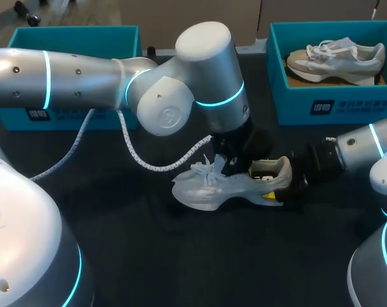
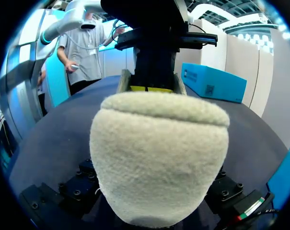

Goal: Take the shoe out of the shoebox, open the shoe tongue, remove and reinsert the insole, then place the shoe into the shoebox

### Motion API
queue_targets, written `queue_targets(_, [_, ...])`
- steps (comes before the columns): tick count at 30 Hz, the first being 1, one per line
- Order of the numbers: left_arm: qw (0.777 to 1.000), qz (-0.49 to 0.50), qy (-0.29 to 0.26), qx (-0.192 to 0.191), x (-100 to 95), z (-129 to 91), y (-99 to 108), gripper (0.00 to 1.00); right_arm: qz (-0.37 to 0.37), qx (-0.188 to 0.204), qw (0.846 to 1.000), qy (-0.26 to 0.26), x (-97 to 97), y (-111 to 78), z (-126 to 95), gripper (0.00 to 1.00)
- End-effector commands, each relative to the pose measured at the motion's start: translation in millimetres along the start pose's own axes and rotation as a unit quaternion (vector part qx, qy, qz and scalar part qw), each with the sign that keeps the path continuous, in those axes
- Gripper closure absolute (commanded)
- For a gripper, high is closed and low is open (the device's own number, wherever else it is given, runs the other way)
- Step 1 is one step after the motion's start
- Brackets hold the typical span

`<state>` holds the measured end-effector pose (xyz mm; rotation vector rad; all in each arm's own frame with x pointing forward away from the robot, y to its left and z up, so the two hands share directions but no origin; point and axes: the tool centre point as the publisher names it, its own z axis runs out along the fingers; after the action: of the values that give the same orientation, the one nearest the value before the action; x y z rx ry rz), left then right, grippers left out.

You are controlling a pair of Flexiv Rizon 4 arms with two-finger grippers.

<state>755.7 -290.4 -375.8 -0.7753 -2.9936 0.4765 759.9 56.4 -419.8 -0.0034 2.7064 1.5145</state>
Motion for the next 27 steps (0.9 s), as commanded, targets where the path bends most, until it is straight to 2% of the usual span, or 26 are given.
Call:
queue_targets(1, [1.000, 0.000, 0.000, 0.000, 0.1, -0.5, 0.4, 1.00, 0.000, 0.002, 1.000, 0.000, 1.9, -2.0, 5.3, 1.00])
queue_targets(18, [1.000, 0.000, 0.000, 0.000, 0.1, -0.5, 0.4, 1.00, 0.000, 0.002, 1.000, 0.000, 1.9, -2.0, 5.3, 1.00])
queue_targets(20, [1.000, -0.005, -0.013, -0.013, -0.9, -2.6, -0.6, 1.00, 0.000, 0.002, 1.000, 0.000, 1.9, -2.0, 5.3, 1.00])
queue_targets(27, [1.000, -0.014, -0.022, -0.005, -5.9, -5.2, -7.0, 1.00, 0.000, 0.002, 1.000, 0.000, 1.9, -2.0, 5.3, 1.00])
